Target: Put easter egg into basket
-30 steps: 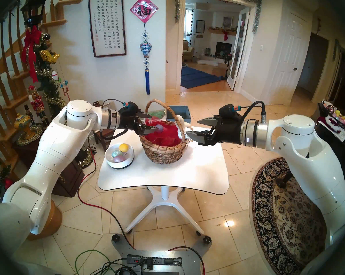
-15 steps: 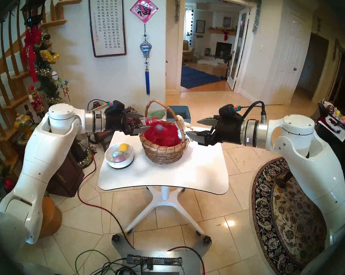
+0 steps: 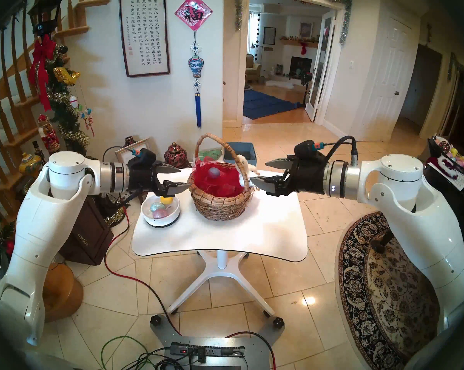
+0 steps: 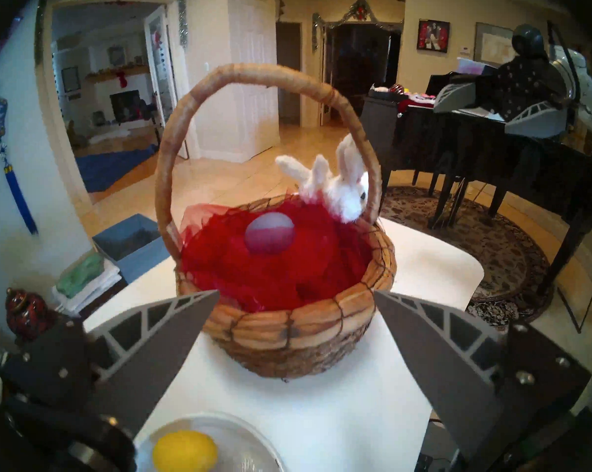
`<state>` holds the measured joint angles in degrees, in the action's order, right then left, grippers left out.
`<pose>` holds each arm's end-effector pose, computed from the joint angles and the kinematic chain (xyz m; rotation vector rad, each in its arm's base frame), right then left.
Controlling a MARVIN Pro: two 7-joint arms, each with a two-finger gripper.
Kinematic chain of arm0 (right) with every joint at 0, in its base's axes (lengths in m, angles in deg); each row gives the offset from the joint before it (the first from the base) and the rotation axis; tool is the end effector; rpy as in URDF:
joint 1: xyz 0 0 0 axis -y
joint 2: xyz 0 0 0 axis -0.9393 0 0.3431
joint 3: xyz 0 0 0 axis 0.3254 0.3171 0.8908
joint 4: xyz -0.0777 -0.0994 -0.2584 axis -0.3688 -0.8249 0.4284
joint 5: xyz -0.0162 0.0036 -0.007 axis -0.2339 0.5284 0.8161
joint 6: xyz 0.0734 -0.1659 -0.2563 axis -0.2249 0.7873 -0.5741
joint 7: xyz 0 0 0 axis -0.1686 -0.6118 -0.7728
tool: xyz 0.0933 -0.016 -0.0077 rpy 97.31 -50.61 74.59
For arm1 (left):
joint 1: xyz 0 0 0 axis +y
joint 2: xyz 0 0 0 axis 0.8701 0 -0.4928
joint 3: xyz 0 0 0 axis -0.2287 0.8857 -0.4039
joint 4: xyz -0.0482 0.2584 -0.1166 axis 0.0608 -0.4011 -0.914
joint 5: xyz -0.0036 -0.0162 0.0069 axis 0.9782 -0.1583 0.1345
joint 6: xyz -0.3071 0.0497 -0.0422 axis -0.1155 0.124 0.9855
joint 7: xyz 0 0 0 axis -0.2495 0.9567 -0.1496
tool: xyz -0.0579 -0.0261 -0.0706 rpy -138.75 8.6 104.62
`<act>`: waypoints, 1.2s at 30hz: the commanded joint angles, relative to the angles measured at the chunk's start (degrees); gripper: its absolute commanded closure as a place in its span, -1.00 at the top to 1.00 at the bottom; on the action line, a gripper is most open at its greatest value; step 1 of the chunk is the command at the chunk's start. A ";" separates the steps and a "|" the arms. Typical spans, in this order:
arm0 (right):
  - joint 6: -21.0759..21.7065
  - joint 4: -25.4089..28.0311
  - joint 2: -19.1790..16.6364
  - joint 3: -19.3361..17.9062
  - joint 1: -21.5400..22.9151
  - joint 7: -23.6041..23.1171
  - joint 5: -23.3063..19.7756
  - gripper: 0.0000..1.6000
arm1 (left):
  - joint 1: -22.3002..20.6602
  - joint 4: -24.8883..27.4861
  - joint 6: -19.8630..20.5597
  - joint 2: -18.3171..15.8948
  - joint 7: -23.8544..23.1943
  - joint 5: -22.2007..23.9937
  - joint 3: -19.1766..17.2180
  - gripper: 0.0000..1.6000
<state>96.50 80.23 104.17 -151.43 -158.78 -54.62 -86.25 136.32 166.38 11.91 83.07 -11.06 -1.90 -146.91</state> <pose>0.3640 -0.0717 -0.1095 -1.9421 -0.9743 -1.4051 0.4224 0.0559 -0.1628 2.0492 -1.0575 1.3364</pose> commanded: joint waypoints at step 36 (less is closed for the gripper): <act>-0.33 -0.01 -0.23 -0.27 0.32 0.25 -0.05 1.00 | 2.91 -8.45 -13.17 -5.70 -2.31 -4.87 -0.86 1.00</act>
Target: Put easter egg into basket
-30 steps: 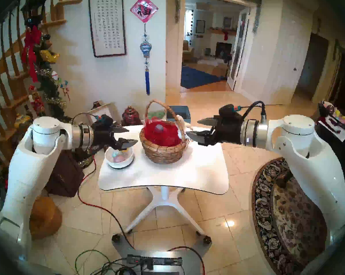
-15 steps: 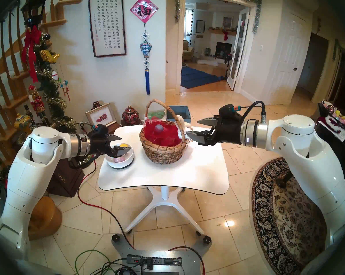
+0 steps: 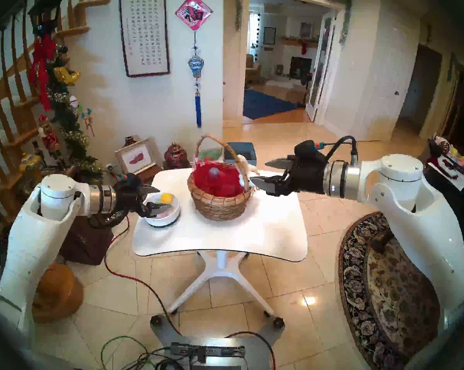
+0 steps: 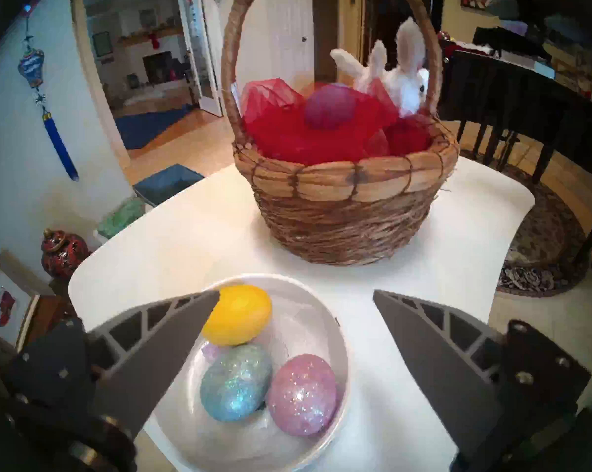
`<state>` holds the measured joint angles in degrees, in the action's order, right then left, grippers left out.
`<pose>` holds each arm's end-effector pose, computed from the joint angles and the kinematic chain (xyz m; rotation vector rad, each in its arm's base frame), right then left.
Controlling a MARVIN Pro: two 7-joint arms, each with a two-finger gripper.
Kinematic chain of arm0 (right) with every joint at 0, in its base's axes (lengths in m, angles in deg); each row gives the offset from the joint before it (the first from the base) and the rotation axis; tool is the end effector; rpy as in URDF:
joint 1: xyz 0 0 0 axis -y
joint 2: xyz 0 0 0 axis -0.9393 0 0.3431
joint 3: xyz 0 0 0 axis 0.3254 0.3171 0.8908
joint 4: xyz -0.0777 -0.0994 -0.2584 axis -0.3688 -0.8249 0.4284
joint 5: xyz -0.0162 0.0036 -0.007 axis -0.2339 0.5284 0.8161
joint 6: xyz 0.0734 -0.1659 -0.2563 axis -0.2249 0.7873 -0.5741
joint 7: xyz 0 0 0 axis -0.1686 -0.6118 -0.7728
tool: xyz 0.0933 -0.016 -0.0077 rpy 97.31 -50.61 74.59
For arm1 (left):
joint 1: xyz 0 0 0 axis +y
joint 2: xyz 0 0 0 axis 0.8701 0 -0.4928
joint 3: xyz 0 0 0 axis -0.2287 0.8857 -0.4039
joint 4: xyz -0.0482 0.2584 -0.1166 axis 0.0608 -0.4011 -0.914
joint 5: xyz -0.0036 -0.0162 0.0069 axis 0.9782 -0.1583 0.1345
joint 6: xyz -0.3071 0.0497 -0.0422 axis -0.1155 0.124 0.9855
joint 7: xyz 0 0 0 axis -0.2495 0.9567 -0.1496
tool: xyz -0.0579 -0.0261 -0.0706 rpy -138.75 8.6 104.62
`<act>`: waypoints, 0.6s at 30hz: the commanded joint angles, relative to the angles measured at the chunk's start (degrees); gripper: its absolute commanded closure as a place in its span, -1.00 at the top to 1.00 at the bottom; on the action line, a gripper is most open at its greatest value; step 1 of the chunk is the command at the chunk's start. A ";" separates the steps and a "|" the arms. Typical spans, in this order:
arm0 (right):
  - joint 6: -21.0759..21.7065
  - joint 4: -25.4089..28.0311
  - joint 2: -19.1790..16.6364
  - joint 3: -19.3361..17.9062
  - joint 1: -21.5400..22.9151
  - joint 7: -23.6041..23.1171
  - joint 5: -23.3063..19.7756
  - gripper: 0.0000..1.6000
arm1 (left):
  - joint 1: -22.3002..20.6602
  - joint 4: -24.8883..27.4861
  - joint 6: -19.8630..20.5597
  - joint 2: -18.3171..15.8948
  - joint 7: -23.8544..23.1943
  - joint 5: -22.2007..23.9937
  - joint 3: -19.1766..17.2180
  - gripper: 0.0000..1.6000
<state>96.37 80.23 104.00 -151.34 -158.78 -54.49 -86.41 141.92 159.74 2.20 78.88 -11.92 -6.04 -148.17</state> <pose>0.3641 -0.0717 -0.1095 -1.9422 -0.9744 -1.4056 0.4153 0.1068 -0.2212 2.1795 -1.1257 1.2935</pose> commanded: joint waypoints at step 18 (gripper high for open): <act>-0.25 -0.01 -0.15 -0.31 0.32 0.17 0.02 1.00 | -8.80 -8.13 -4.75 0.65 -1.71 -2.77 3.19 1.00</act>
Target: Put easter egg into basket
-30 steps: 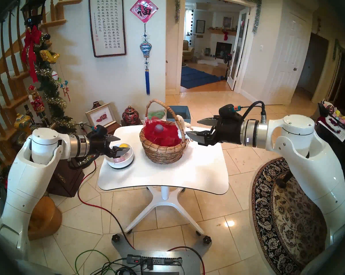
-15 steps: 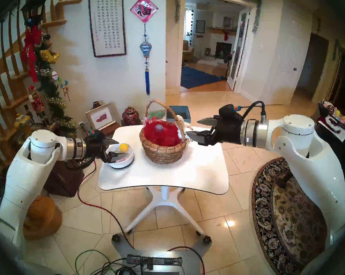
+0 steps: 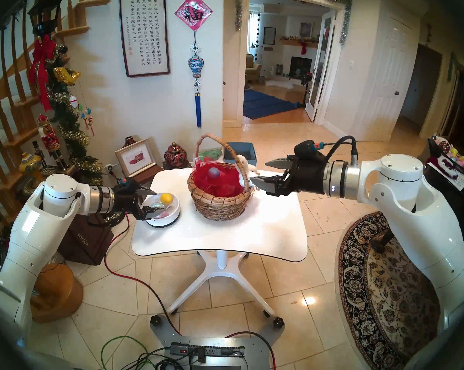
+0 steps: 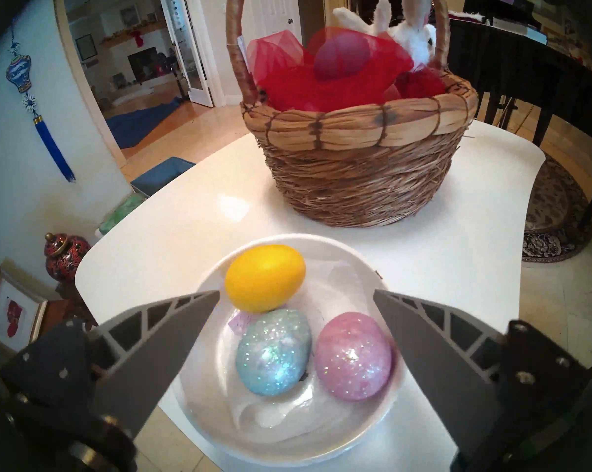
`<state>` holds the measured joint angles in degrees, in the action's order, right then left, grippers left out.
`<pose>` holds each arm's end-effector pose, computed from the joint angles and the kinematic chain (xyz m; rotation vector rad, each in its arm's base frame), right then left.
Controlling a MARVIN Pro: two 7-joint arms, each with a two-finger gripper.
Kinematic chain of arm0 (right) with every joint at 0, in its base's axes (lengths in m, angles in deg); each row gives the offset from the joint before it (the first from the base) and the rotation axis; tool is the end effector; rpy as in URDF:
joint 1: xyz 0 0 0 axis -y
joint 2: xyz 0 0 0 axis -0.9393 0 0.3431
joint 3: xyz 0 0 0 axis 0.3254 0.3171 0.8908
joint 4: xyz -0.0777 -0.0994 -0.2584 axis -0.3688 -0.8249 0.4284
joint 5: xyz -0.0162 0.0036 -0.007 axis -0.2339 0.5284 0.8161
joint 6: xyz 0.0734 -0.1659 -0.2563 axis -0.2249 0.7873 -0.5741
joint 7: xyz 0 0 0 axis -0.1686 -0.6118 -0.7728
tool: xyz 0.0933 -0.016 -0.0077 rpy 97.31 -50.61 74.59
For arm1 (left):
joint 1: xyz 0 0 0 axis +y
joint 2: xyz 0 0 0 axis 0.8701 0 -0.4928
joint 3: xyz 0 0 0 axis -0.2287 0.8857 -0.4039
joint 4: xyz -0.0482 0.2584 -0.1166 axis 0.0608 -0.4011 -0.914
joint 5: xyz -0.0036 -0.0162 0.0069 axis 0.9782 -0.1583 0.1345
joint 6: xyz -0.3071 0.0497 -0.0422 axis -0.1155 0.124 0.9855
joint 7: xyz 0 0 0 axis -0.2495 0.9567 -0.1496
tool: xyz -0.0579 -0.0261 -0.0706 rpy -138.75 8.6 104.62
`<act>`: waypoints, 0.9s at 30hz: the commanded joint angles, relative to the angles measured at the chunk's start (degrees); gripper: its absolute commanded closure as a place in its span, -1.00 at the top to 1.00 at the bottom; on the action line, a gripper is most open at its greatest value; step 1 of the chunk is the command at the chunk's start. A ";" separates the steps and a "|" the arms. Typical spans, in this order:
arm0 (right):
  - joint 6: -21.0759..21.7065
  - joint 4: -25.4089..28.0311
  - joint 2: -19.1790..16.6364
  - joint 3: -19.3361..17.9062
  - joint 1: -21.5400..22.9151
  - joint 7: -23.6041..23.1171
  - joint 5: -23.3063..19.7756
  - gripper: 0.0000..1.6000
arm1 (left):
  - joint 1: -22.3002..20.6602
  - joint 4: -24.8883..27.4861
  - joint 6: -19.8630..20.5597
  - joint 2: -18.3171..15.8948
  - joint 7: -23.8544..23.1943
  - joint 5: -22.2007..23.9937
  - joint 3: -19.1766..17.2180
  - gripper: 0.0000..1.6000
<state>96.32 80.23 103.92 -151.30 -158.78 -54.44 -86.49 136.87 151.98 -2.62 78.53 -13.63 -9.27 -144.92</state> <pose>0.3641 -0.0717 -0.1094 -1.9422 -0.9745 -1.4055 0.4360 0.1226 -0.2348 2.2035 -1.1939 1.2809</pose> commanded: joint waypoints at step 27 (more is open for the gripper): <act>-0.30 -0.01 -0.19 -0.29 0.31 0.21 -0.01 1.00 | -8.39 -5.80 -1.38 3.26 0.67 -2.50 3.80 1.00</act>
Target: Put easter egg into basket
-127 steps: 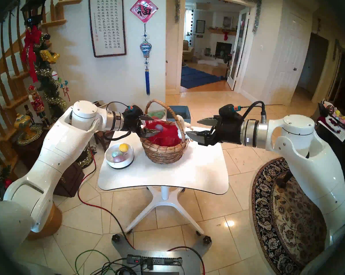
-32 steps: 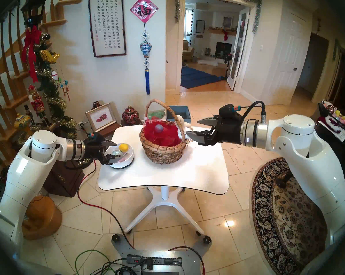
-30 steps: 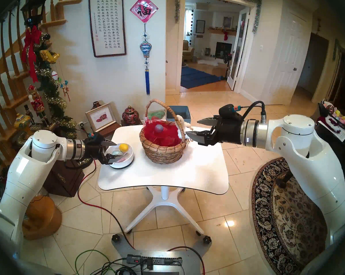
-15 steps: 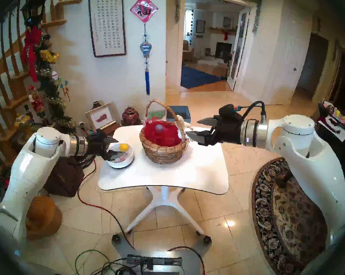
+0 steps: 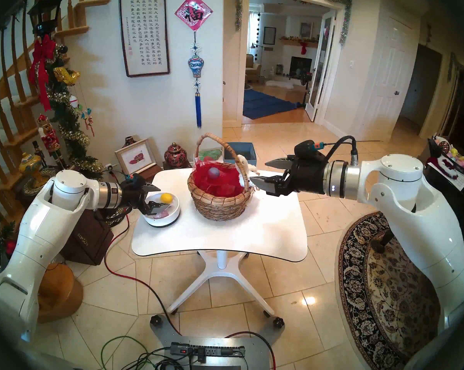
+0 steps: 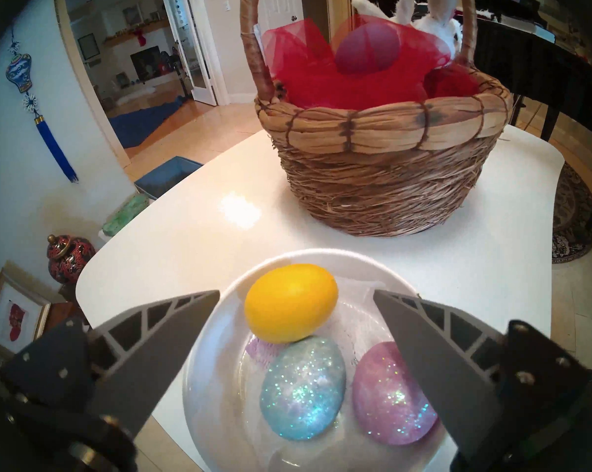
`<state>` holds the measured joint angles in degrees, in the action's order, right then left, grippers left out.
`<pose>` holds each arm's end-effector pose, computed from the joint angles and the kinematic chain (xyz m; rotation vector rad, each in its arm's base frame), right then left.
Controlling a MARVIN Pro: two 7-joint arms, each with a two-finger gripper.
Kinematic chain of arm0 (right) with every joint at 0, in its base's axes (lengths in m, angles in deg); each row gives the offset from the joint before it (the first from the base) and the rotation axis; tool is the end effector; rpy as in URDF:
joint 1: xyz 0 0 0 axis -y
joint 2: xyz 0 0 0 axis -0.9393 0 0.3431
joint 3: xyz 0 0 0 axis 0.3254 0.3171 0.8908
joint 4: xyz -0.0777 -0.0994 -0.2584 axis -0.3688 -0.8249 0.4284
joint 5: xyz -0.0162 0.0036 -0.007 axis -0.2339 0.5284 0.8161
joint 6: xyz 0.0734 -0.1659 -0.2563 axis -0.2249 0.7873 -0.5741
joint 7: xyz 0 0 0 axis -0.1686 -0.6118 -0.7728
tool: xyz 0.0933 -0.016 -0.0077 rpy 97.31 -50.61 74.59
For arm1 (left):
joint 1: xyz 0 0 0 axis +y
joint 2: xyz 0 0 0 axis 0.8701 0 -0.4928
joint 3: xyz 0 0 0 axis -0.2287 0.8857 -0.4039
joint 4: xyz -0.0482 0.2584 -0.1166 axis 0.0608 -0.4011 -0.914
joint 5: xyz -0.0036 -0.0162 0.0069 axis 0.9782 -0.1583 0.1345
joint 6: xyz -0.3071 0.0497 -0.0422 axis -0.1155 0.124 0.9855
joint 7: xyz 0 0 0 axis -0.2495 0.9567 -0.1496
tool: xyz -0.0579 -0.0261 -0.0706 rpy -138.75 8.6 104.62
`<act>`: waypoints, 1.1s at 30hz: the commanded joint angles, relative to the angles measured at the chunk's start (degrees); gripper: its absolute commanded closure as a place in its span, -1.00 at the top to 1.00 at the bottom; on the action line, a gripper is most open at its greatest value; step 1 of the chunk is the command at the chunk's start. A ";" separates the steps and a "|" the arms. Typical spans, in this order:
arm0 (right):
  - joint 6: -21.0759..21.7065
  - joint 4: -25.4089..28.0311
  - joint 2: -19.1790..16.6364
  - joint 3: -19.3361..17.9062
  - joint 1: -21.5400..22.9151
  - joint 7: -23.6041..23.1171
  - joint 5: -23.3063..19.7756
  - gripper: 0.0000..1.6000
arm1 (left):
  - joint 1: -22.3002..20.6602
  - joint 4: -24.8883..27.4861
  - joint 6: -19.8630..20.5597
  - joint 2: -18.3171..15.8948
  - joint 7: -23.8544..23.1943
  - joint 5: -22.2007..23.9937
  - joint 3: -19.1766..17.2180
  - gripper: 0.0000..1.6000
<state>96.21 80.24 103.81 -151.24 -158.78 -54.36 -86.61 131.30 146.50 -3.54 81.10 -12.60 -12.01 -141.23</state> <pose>0.3640 -0.0717 -0.1094 -1.9416 -0.9746 -1.4061 0.4604 0.1131 -0.2414 2.2226 -1.2029 1.2874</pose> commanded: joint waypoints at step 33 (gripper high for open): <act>-0.30 -0.01 -0.20 -0.28 0.30 0.22 -0.02 1.00 | -1.77 -1.12 -1.18 0.13 -0.80 0.05 0.02 1.00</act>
<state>96.11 80.23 103.66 -151.17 -158.78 -54.29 -86.75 130.25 145.25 -4.78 81.06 -13.93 -12.06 -140.68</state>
